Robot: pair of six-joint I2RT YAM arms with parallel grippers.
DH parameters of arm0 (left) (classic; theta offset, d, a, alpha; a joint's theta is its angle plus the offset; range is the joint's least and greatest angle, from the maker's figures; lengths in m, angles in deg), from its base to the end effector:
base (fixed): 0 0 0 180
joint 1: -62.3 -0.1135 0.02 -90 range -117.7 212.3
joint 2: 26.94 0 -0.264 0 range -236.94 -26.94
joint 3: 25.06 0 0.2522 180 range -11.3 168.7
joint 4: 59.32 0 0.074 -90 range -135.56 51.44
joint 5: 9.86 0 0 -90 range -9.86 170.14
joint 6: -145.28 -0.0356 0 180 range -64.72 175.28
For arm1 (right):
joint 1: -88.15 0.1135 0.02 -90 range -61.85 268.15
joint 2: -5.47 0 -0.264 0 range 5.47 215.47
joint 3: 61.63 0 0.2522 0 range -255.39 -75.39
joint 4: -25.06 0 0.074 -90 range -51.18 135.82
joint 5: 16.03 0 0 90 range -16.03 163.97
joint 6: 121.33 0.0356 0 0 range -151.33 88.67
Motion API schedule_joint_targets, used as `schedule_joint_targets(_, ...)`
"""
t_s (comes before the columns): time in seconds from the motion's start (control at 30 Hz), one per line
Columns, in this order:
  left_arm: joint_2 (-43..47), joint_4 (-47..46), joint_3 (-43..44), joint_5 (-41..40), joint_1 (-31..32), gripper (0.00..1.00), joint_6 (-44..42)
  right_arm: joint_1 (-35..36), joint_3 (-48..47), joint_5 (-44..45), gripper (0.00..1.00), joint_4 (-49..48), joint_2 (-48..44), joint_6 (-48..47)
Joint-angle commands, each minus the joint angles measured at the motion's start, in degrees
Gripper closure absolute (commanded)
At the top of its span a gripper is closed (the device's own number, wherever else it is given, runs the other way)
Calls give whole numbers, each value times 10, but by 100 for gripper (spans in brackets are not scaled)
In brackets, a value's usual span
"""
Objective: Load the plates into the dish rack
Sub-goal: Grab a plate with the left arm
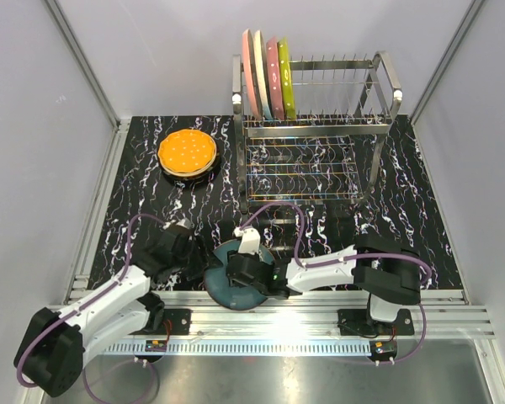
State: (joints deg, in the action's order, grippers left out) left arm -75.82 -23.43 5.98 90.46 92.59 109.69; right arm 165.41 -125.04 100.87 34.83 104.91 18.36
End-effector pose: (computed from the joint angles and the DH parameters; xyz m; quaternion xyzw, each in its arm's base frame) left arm 0.1271 -0.0816 0.1472 -0.1704 0.9314 -0.2720 0.1715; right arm 0.0909 0.3290 0.1498 -0.1297 0.8960 0.2311 0.3562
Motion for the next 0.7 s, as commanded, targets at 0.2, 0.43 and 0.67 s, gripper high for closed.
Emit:
schedule_joint_targets(0.2, 25, -95, -56, -14, 3, 83, 39, -3, 36, 19, 51, 79, -39, -8)
schedule_joint_targets(0.43, 16, -47, -12, -51, 3, 100, 5, 36, 13, 41, 31, 100, -105, -90)
schedule_joint_targets(0.67, 9, 6, 86, -86, 3, 100, -27, 124, -101, 177, 18, 221, -81, -176)
